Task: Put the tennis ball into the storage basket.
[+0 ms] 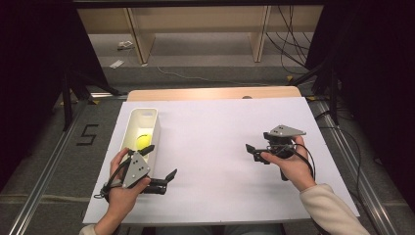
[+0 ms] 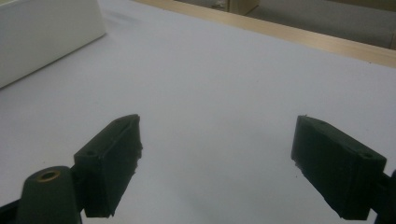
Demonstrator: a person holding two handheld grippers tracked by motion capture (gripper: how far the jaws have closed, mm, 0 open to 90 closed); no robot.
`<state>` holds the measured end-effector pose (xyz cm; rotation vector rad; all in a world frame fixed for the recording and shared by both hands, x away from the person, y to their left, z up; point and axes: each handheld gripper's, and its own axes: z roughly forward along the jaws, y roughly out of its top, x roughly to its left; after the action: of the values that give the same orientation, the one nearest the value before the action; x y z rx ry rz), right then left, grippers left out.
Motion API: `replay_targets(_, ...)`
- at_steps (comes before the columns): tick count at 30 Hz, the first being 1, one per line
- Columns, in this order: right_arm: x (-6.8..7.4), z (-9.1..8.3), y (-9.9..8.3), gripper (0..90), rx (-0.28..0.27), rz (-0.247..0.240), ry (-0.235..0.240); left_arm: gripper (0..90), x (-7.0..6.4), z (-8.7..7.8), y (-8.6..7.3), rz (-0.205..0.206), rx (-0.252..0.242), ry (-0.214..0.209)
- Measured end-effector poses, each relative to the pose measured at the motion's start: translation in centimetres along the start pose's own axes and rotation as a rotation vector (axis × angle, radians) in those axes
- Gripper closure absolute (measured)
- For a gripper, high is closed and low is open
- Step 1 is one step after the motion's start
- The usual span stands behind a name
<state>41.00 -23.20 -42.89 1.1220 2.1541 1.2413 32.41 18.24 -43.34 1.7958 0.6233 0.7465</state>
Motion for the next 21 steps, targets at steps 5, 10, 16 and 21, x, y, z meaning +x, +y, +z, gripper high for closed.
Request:
replay_targets(5, 0.0, -0.4, -0.1, 16.8, -0.005, -0.001, -0.001, 0.0, 0.0, 0.0, 0.0, 0.001, 0.0, 0.001)
replay_targets(10, -0.2, -0.8, -0.4, 16.8, -0.004, 0.003, -0.008, 0.0, 0.0, 0.0, 0.0, 0.0, 0.0, 0.0)
replay_targets(16, -0.3, -1.4, -0.7, 16.8, -0.011, 0.005, -0.012, 0.0, 0.1, 0.0, 0.0, 0.0, 0.001, 0.004)
replay_targets(21, -0.4, -1.9, -1.0, 16.8, -0.011, 0.011, -0.016, 0.0, 0.0, -0.1, 0.0, -0.001, 0.001, 0.005)
